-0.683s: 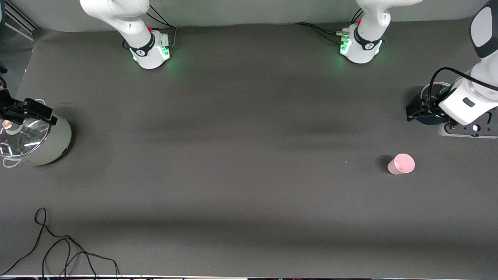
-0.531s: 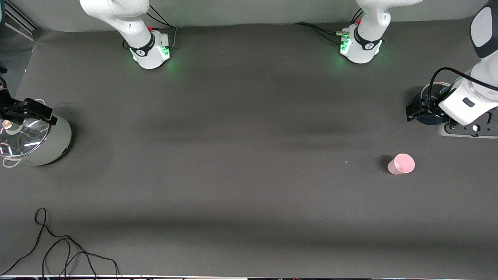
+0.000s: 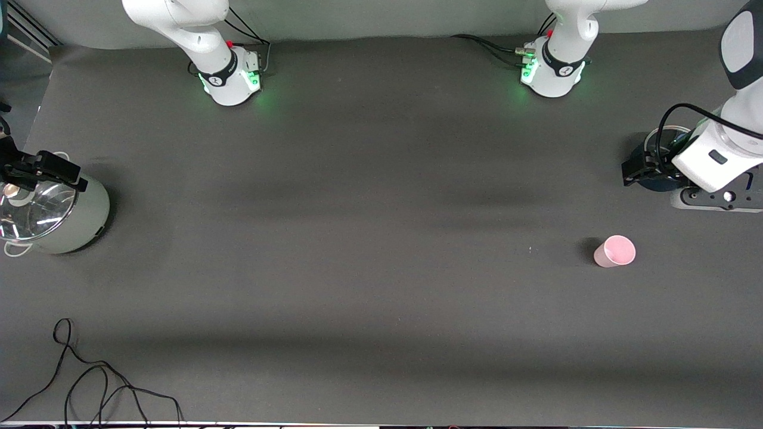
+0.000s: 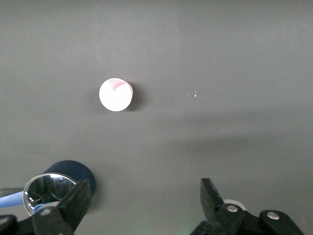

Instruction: Transfer pink cup from left to right arm

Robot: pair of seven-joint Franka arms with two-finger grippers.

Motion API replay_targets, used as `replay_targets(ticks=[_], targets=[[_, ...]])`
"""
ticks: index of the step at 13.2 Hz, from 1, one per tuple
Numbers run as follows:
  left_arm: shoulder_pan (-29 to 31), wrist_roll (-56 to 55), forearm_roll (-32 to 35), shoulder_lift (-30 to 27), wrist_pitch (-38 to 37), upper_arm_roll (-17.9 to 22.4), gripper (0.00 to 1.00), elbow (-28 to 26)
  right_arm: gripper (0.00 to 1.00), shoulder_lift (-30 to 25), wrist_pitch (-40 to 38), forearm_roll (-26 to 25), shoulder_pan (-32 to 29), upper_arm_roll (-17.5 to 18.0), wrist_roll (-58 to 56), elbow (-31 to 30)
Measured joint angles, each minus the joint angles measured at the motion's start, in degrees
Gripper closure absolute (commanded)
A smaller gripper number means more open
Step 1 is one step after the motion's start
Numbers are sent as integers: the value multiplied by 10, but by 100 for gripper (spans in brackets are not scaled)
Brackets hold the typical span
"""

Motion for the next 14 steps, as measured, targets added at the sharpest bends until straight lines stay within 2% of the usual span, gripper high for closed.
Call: replay_targets(ticks=[14], targets=[[0,9,0,2,-1,0,0,0,0,0,0,0,4,3,0,0]])
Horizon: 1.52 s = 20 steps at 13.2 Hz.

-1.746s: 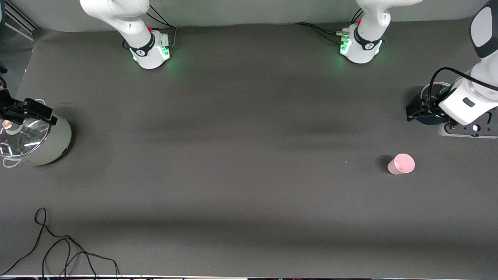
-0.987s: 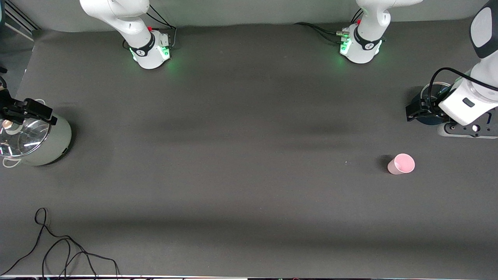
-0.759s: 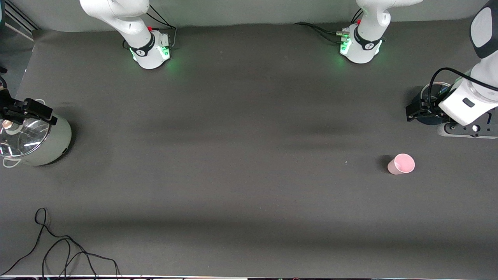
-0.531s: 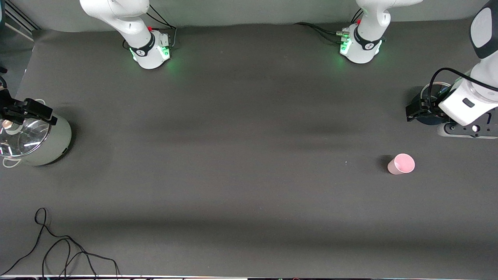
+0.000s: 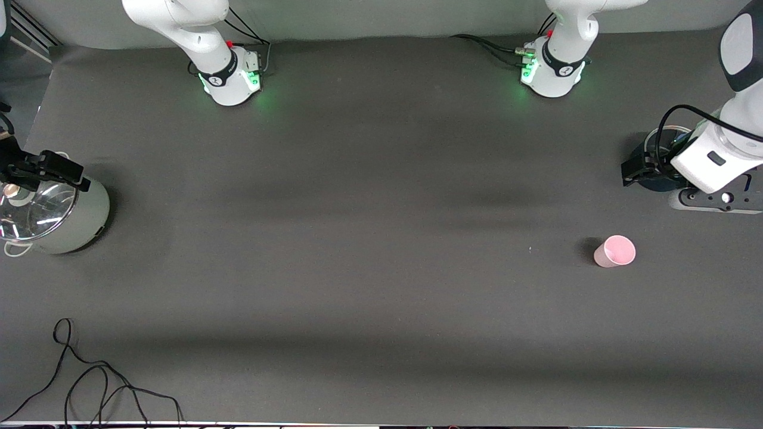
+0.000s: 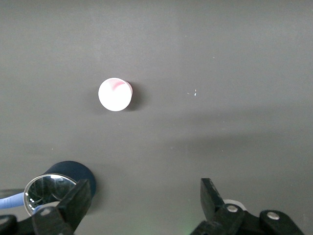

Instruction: Transfer pink cup from left to right arm

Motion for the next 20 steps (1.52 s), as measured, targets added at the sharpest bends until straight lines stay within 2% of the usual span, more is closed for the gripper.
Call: replay_targets(ticks=[11,14,17,20], targets=[[2,22,0,0,0,2,0,0,0,-1,1,0,9,-4,0,0],[19,148,0,3,-6,7,0,0,0,-2,1,0,9,-4,0,0],[60,288,0,14,-9,11,0,-1,0,-2,1,0,9,-4,0,0],[91,419,-11,30,16,12,1,-1,0,-2,1,0,9,-4,0,0]])
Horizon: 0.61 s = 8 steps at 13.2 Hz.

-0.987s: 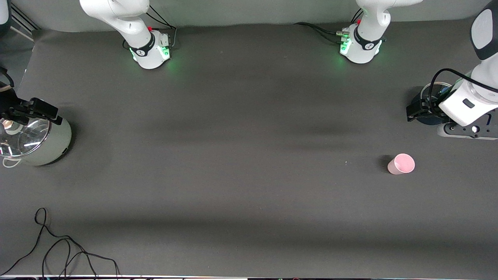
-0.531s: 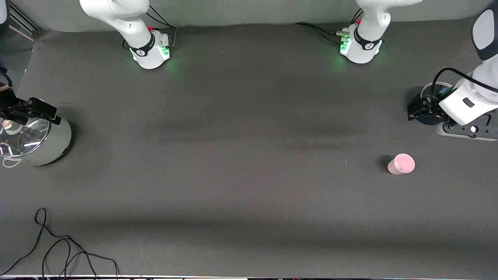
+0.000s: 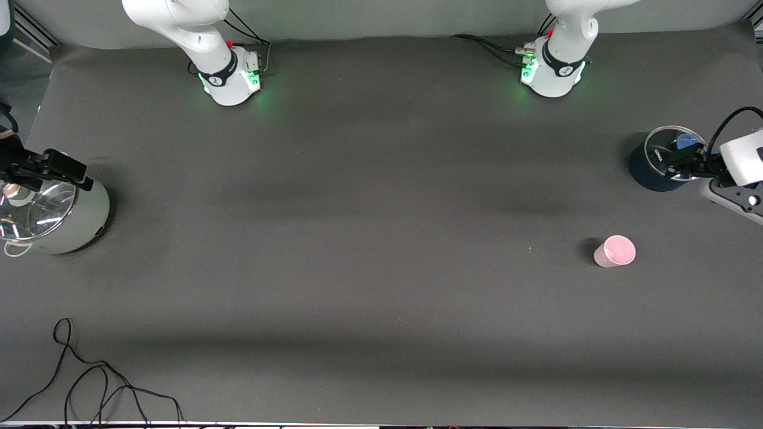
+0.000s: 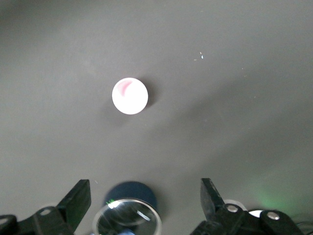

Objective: Transfer pink cup from left to right arm
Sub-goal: 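Lower the open left gripper toward the pink cup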

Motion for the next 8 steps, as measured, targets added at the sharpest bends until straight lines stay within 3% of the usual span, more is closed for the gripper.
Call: replay_targets(ticks=[8], targets=[[115,405,-131,93,64,1,1,-2,0,0,0,0,0,0,0,0]])
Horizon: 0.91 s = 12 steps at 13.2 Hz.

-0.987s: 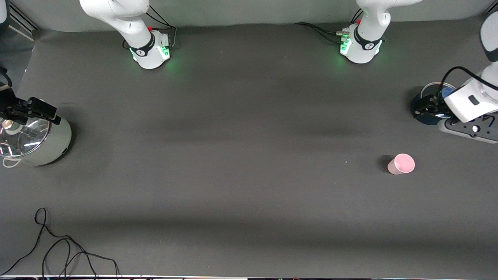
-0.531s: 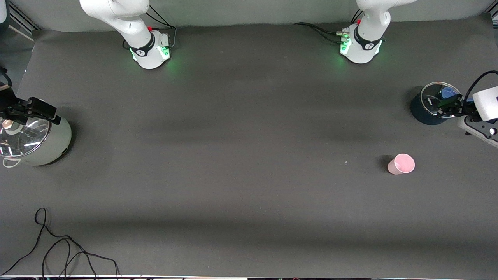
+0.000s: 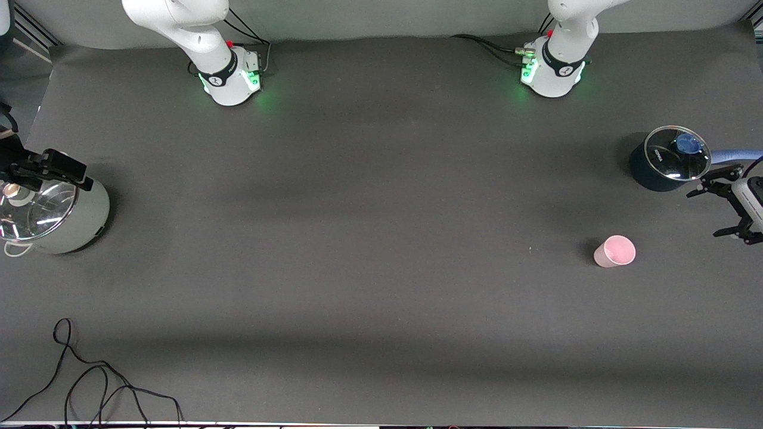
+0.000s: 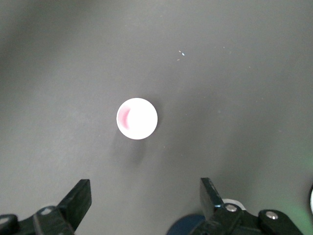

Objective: Transfer pink cup from left to right arm
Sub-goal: 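Lower the open left gripper toward the pink cup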

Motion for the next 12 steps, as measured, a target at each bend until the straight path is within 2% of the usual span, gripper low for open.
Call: replay_targets(ticks=[4,12], targets=[[37,158,-92,68,4,0,2,0,0,-1,0,0,0,0,0,0],[83,407,-208,191,21,-1,2,1,0,-1,0,0,0,0,0,0]])
